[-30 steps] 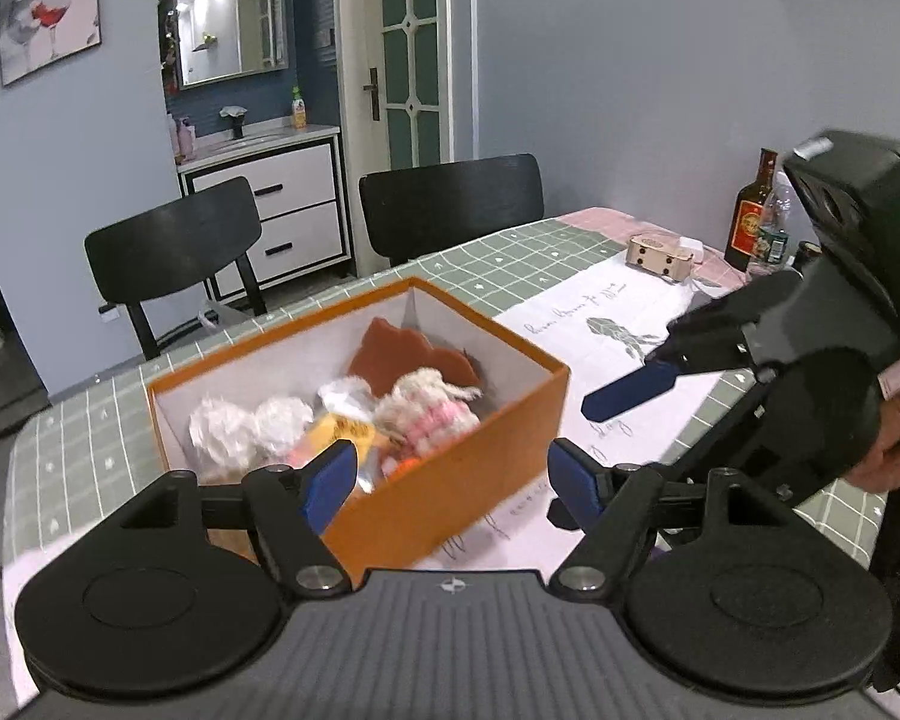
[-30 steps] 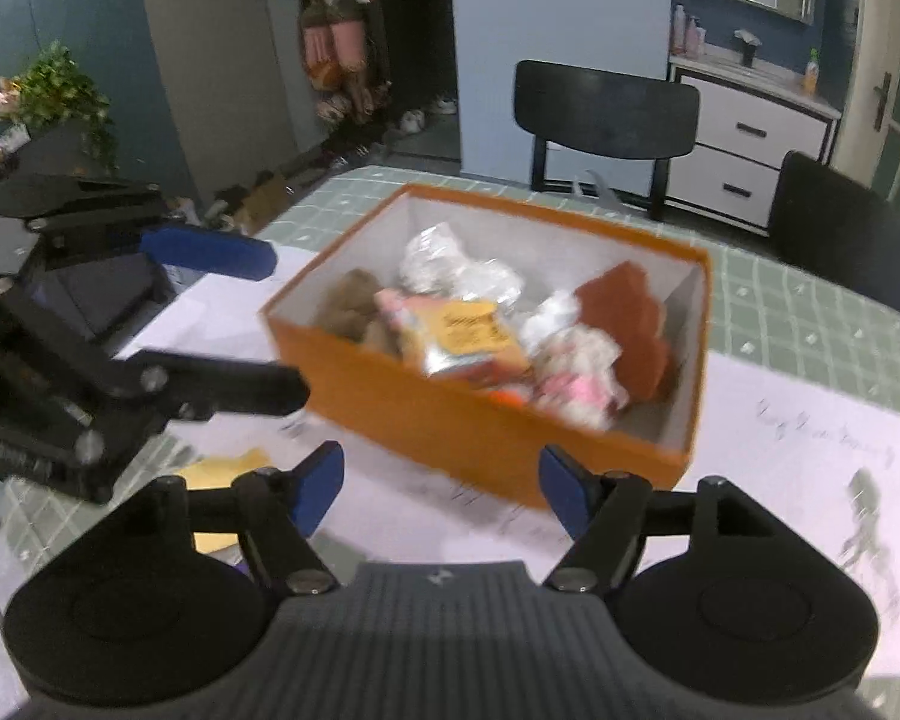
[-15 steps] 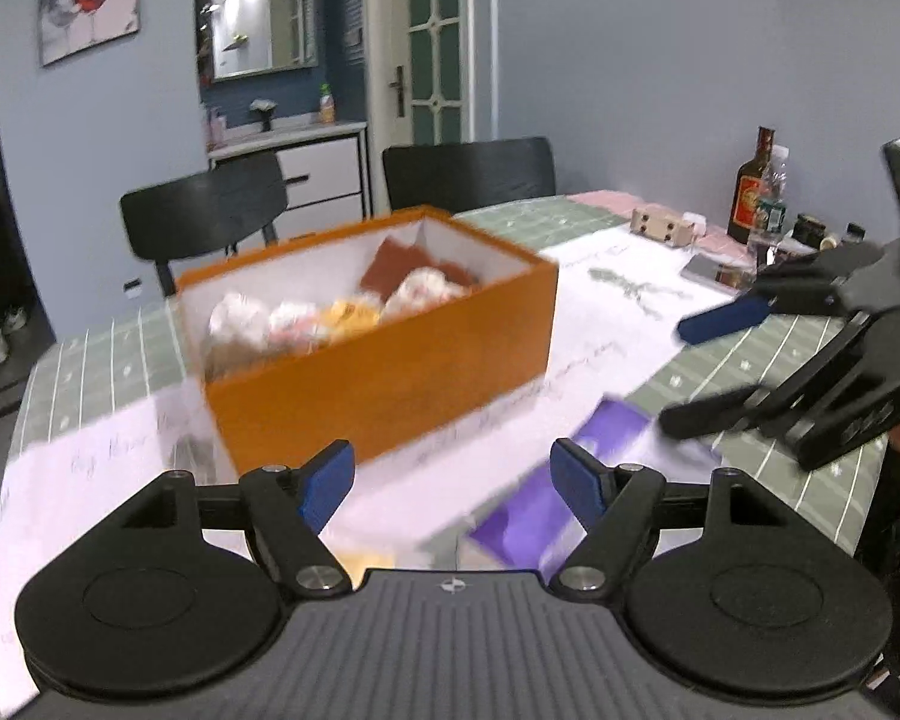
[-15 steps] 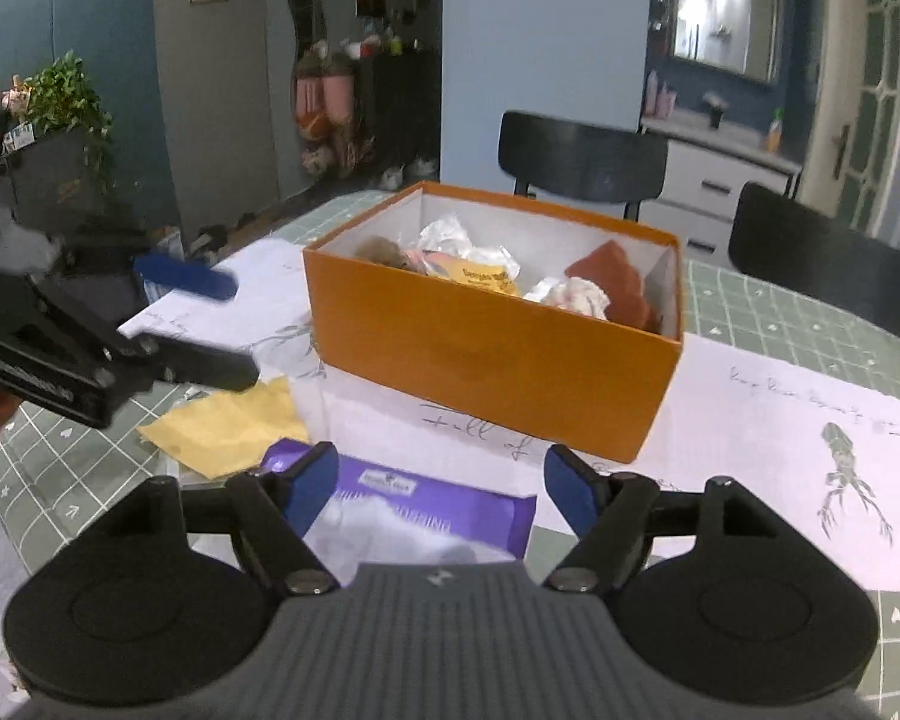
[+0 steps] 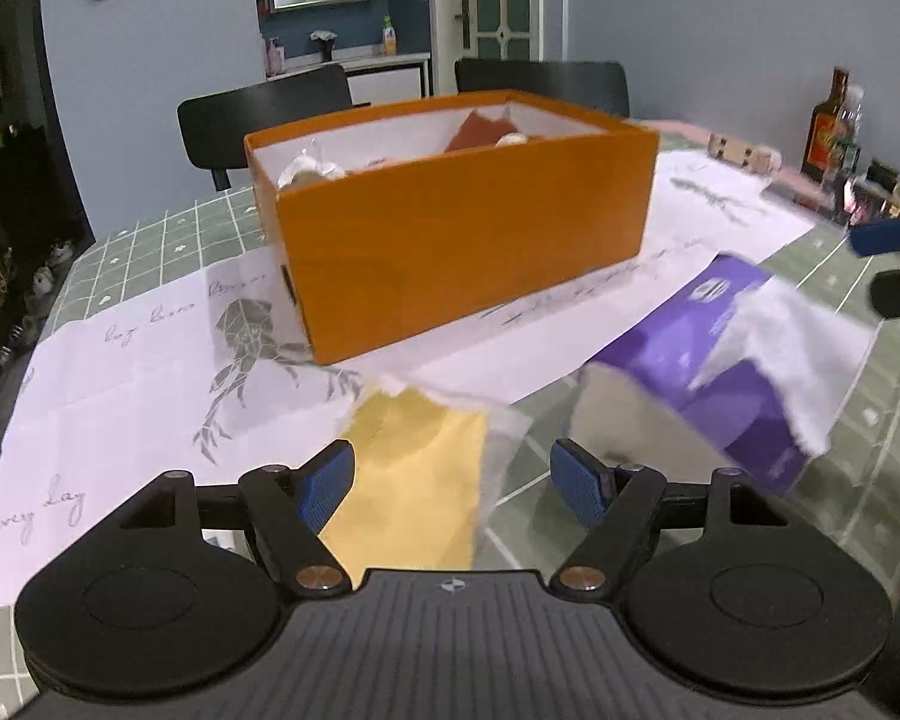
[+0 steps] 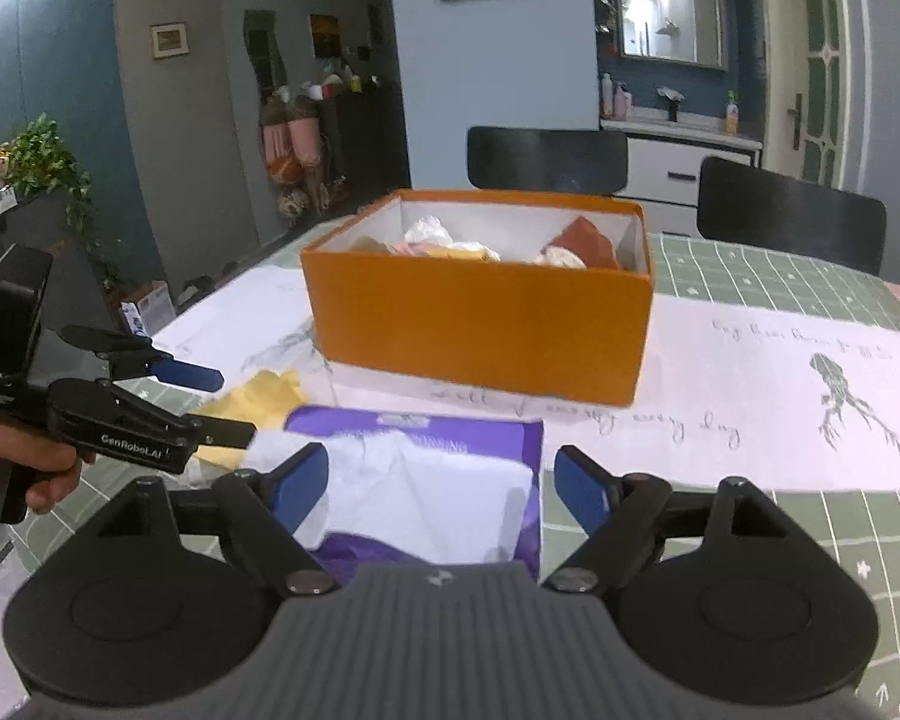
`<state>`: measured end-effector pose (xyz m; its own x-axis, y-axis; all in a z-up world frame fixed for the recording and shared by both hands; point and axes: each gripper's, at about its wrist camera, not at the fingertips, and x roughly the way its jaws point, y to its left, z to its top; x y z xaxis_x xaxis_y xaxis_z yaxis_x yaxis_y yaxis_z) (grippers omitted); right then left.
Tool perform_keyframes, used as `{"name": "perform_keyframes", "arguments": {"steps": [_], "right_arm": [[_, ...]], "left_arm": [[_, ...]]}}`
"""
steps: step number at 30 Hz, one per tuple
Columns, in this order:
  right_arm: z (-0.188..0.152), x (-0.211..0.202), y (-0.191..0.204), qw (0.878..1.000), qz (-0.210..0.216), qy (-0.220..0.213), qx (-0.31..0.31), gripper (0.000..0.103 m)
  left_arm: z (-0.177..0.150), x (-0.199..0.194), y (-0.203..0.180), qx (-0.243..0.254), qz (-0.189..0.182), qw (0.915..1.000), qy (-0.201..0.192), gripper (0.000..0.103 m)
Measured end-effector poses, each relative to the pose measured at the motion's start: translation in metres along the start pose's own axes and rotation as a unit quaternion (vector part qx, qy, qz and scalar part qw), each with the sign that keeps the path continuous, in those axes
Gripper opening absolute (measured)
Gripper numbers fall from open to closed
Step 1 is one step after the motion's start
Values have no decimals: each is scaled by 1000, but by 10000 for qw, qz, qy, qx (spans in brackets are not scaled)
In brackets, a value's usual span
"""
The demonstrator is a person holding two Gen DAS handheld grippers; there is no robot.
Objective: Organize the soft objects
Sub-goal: 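Move both grippers out of the box toward the yellow cloth and plastic bag, then grasp the yellow cloth with the left gripper while the right grasps the clear plastic bag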
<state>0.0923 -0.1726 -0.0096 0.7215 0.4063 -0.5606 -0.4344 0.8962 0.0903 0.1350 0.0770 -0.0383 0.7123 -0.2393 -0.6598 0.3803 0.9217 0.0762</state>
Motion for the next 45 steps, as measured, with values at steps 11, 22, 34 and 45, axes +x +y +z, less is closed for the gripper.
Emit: {"name": "perform_keyframes", "arguments": {"steps": [11,22,34,45], "right_arm": [[-11,1,-21,9991,-162,78,372,81],[1,15,-25,9993,-174,121,307,81],[51,40,-4,9976,241,391,-516,82],[80,98,83,9761,1151,1275,-1328,89]], "left_arm": [[4,36,8,78,157,9996,219,89],[-11,21,19,-246,12,9996,101,1],[-42,-37,39,-564,726,9957,-60,0],[-97,-73,63,-1091,868,9902,-23,3]]}}
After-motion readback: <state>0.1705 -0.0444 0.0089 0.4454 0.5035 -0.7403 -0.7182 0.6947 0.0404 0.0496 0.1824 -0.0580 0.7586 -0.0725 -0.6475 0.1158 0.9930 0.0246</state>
